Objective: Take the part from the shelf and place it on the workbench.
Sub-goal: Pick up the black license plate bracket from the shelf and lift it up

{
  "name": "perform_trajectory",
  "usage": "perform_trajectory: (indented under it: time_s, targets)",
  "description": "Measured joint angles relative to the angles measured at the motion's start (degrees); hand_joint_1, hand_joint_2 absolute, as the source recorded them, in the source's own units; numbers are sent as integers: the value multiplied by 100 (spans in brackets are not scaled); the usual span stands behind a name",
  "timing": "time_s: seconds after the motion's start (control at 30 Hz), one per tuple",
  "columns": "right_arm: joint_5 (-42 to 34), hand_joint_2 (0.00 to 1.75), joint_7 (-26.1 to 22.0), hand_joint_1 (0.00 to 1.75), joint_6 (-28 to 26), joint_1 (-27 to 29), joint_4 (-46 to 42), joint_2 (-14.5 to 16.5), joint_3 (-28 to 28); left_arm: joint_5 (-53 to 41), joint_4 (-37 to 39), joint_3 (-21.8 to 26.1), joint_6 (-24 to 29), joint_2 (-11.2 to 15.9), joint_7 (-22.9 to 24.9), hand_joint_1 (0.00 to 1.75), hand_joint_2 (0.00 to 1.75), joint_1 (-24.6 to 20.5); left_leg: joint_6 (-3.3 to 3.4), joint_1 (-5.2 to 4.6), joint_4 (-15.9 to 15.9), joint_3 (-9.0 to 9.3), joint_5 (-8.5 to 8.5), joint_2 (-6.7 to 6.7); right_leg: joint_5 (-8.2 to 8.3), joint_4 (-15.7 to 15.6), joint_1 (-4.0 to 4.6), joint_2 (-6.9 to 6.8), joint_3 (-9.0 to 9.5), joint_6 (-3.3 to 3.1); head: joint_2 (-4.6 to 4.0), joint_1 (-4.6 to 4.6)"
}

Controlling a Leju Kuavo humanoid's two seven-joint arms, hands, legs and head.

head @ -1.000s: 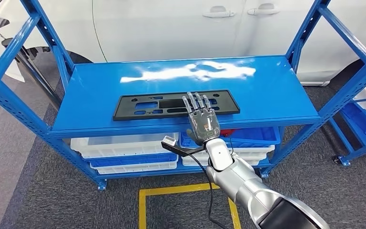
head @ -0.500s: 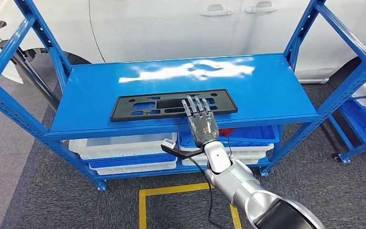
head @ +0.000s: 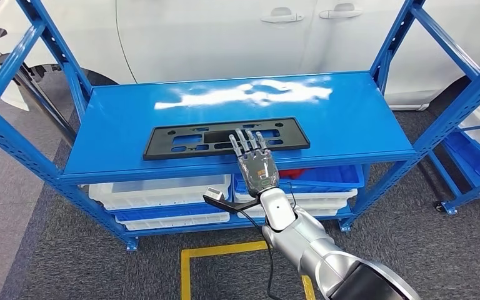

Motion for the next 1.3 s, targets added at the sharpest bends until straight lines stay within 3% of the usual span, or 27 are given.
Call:
perform_trajectory:
  time_s: [0.07, 0.1, 0.2, 0.23, 0.27, 0.3, 0.4, 0.47, 0.6, 0.67, 0.73, 0.8, 0.83, 0.9, 0.93, 1.0, 1.13, 1.17, 1.23, 1.3]
  targets:
    - [-1, 175, 13, 0, -1, -5, 3, 5, 18, 5, 0, 1, 0, -3, -2, 0, 0, 10, 67, 16, -27, 5, 28, 6, -61, 68, -12, -5, -25, 62, 0, -1]
    - [-1, 175, 20, 0, -1, -10, 4, 5, 24, 7, 0, 2, 0, -2, -4, 0, 0, 12, 99, 27, -44, 8, 42, 11, -169, 219, -16, -8, -89, 88, 0, -1]
    - [0, 175, 27, 0, -1, -1, 18, 5, 34, 8, 0, 3, -1, 3, -12, 0, 0, 13, 143, 22, -53, -4, 52, 22, -708, 1259, -36, -16, -564, 138, 0, 1]
    - [0, 175, 26, 0, -1, 9, 28, 5, 38, 8, 0, 4, -2, 3, -13, 0, 0, 18, 145, 18, -51, -8, 52, 24, -803, 1565, -40, -17, -710, 147, 0, 1]
    - [1, 175, 24, 0, -1, 16, 39, 5, 42, 8, 0, 4, -2, 3, -17, 0, 0, 23, 145, 17, -48, -11, 52, 24, -798, 1687, -41, -17, -771, 149, 0, 1]
    - [1, 175, 21, 0, -1, 19, 47, 5, 46, 8, 0, 4, -2, 3, -22, 0, 0, 26, 143, 16, -43, -12, 50, 22, -695, 1598, -42, -17, -729, 145, 0, 1]
    - [1, 175, 7, 0, -1, -9, 54, 8, 51, 8, 0, 4, -2, -1, -45, 0, 0, 25, 105, 7, -15, -7, 28, 17, -165, 455, -29, -19, -165, 86, 0, 1]
    - [0, 175, 1, 0, -1, -28, 54, 13, 54, 9, 0, 4, -2, -1, -57, 0, 0, 23, 52, -8, -1, -17, 17, 17, -64, 48, -8, -16, 22, 35, 0, 1]
    - [-2, 175, -5, 0, -3, -39, 54, 28, 54, 13, 0, 4, -3, 2, -65, 0, 0, 24, -70, 8, 47, -30, -32, 22, -42, -33, -9, -16, 61, -85, 0, 1]
    - [-2, 175, -10, 0, -3, -44, 54, 50, 54, 16, 0, 4, -3, 1, -66, 0, 0, 23, -114, 21, 524, -247, -295, 26, -39, -72, -25, -27, 102, -137, 0, 1]
    - [-2, 175, -12, 0, -3, -34, 60, 64, 55, 23, 0, 4, -3, -1, -67, 0, 0, 29, -149, 29, 1300, -635, -628, 27, -56, -67, -17, -36, 113, -171, 0, 0]
    - [-2, 175, -13, 0, -3, -14, 67, 64, 55, 31, 0, 4, -3, 0, -72, 0, 0, 48, -163, 33, 1647, -841, -659, 27, -73, -54, -10, -34, 119, -175, 0, 0]
    - [-2, 175, -12, 0, -3, -6, 69, 65, 56, 32, 0, 4, -3, 1, -77, 0, 0, 56, -162, 36, 1504, -794, -514, 27, -88, -44, -12, -29, 127, -169, 0, 0]
    - [0, 175, -11, 0, -3, -1, 68, 68, 56, 32, 1, 4, -3, 2, -87, 0, 0, 57, -146, 43, 765, -457, -103, 28, -135, -14, -18, -19, 156, -134, 0, 1]
    - [0, 175, -10, 0, -3, -4, 68, 70, 55, 32, 1, 4, -3, 3, -91, 0, 0, 51, -130, 34, 401, -279, 25, 28, -160, 8, -10, -15, 161, -108, 0, 1]
    - [-1, 175, -10, 0, -3, -9, 67, 71, 55, 30, 1, 4, -7, 3, -96, 0, 0, 39, -64, 16, 84, -123, 56, 20, -189, 26, 7, -13, 152, -50, 0, 1]
    - [-1, 175, -13, 0, -5, -20, 64, 71, 56, 27, 1, 4, -9, 1, -98, 0, 0, 46, 85, 12, 34, -92, 27, 15, -294, 146, -1, -17, 107, 76, 0, 1]
    - [-1, 175, -13, 0, -5, -27, 63, 71, 56, 30, 1, 5, -8, 1, -98, 0, 0, 42, 116, 17, 20, -78, 23, 17, -412, 369, -10, -19, -2, 106, 0, 1]
    - [0, 175, -19, 0, -5, -26, 65, 70, 56, 33, 1, 6, -8, 4, -99, 0, 0, 34, 160, 8, 17, -61, -2, 21, -718, 1118, -24, -22, -411, 144, 0, 1]
    - [0, 175, -26, 0, -5, 2, 75, 67, 56, 34, 1, 7, -8, 3, -99, 0, 0, 40, 182, -5, 21, -29, -40, 20, -833, 1707, -28, -22, -793, 155, 0, 1]
